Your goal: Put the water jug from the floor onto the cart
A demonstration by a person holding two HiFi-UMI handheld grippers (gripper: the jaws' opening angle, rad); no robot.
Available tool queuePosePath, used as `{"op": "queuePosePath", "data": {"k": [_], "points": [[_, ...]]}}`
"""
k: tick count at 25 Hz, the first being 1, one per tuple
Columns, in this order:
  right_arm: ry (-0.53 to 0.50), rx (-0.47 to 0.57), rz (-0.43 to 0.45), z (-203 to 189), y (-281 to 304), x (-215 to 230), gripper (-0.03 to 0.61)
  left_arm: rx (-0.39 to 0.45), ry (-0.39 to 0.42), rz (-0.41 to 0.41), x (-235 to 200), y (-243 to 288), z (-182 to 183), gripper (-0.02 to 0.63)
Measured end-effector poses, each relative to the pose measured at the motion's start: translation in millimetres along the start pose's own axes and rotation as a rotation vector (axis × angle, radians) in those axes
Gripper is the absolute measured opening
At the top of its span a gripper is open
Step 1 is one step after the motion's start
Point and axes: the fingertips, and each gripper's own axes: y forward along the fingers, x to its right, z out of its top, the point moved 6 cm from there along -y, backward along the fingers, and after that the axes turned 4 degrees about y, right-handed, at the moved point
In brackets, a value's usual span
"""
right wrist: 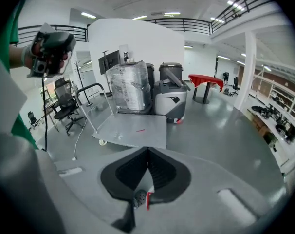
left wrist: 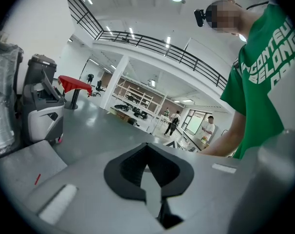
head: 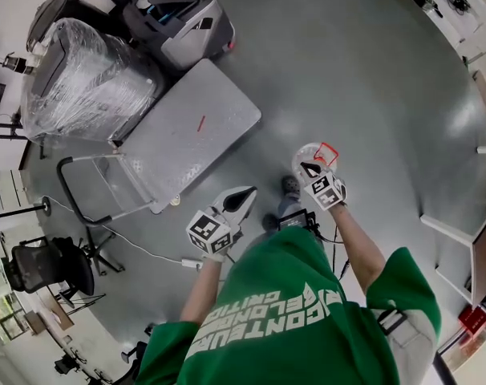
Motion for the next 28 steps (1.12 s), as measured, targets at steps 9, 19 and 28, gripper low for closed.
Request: {"op": "queuePosePath", "data": {"k": [9, 19, 28], "points": [[0.157, -0.132, -0.114, -67, 45, 52, -0.008, -0.092, 0.013, -0.074, 11, 35, 0, 0.009], [0.257, -0.266, -0.154, -139, 68, 80, 0.085, -0.148, -0.009, -0.136, 20, 73, -7, 0.009], [0.294, -0.421, -0.101, -201, 100, 81, 0.209, -0.181, -0.035, -0.164, 18, 101, -16, 0.009]]}}
